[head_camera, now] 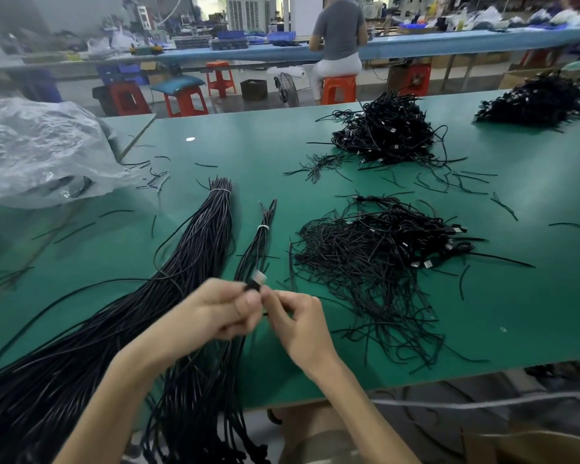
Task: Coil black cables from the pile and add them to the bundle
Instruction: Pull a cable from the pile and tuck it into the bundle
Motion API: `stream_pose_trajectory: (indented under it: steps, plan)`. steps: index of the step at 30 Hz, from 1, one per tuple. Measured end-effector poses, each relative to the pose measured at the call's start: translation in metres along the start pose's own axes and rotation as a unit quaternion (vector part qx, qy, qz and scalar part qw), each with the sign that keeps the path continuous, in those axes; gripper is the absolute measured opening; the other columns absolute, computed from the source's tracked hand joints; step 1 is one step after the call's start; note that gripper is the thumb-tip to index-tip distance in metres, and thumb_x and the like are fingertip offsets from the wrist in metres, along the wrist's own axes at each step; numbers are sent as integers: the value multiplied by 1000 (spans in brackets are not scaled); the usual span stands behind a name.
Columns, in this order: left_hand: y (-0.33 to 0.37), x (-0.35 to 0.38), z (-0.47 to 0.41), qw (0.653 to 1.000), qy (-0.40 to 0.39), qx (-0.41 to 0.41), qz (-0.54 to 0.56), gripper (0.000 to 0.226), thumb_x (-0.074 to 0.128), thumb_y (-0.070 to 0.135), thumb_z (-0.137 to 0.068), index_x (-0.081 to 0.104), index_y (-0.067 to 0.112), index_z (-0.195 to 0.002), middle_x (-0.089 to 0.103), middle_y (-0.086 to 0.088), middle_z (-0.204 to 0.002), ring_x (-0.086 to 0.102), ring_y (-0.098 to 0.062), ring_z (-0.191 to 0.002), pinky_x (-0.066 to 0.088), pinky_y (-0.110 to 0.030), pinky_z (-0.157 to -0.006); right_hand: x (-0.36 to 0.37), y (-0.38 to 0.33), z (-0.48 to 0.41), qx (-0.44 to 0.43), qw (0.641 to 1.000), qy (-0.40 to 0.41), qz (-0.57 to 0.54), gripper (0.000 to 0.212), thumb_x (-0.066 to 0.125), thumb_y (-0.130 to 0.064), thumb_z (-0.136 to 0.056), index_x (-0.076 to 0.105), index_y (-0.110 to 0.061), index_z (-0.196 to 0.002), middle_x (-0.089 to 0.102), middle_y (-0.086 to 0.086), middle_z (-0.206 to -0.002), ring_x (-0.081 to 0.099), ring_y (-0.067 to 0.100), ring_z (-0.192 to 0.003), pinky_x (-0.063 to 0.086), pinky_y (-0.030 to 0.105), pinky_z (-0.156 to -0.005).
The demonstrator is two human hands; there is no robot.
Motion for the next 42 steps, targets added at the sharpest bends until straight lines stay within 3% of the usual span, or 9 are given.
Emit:
stream_pose_trajectory:
  steps: [4,10,13,19,23,27,31,38,42]
  plan:
    - [-7,21,3,961,-122,-103,-228,40,49,36,-104,67,23,-70,67,3,-59,53,-9,-50,41,-19,-56,0,3,2,6,1000,7,16,70,52,-59,-100,38,-5,-57,33,11,-50,27,10,-50,22,29,-49]
    - [-8,6,-14,898,30,-138,-417,31,48,31,-108,64,15,-87,68,-5,-80,64,-25,-70,53,-40,-68,-6,3,0,14,999,51,13,53,48,-47,-106,40,-26,-57,36,-6,-49,32,7,-49,24,23,-48]
    - [-11,3,-14,894,75,-106,-429,28,49,29,-108,61,14,-88,66,-1,-83,63,-22,-71,51,-35,-65,-6,0,2,-2,999,53,5,53,44,-48,-107,48,-20,-62,47,8,-53,41,24,-48,35,42,-50]
    - [-15,-15,-9,945,275,22,-174,31,51,21,-106,69,11,-128,65,11,-133,59,-5,-127,42,-10,-104,1,0,1,-36,997,6,69,46,43,-44,-109,54,-22,-70,58,-2,-59,55,15,-65,44,28,-85]
    - [-29,0,-10,947,289,57,133,41,44,34,-107,73,7,-121,75,-4,-122,69,-19,-117,56,-30,-97,10,3,-1,-33,991,-46,119,37,50,-33,-107,55,-26,-71,61,-7,-66,54,15,-74,44,33,-85]
    - [-32,8,-14,870,258,53,418,34,44,35,-107,64,7,-105,68,-1,-95,60,-14,-75,53,-26,-71,10,4,0,-7,988,-62,143,34,52,-33,-106,59,-29,-72,61,-6,-70,54,20,-79,44,38,-87]
    - [-30,7,-16,871,237,62,426,32,43,36,-107,57,19,-83,44,4,-72,30,-11,-57,38,-24,-63,7,4,2,12,988,-51,146,27,54,-35,-104,69,-24,-84,52,-16,-68,51,19,-79,41,33,-87]
    - [-25,11,-12,874,238,78,417,36,39,34,-107,52,17,-78,49,1,-74,42,-12,-59,49,-23,-65,7,-5,3,-28,984,-25,174,18,57,-35,-104,62,-20,-112,52,-19,-85,45,-4,-84,37,24,-80]
    - [-22,19,-11,849,245,80,462,34,32,23,-112,44,15,-81,55,-2,-81,54,-14,-68,55,-26,-70,10,-11,5,-19,984,-46,171,34,53,-50,-101,55,-25,-124,64,-9,-99,52,13,-90,43,33,-82]
Point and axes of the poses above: each hand's wrist, its own z-axis away from the middle knuckle, its own x-axis out of the palm, y = z × x, the point moved 5 cm from there along -z, towards the middle knuckle
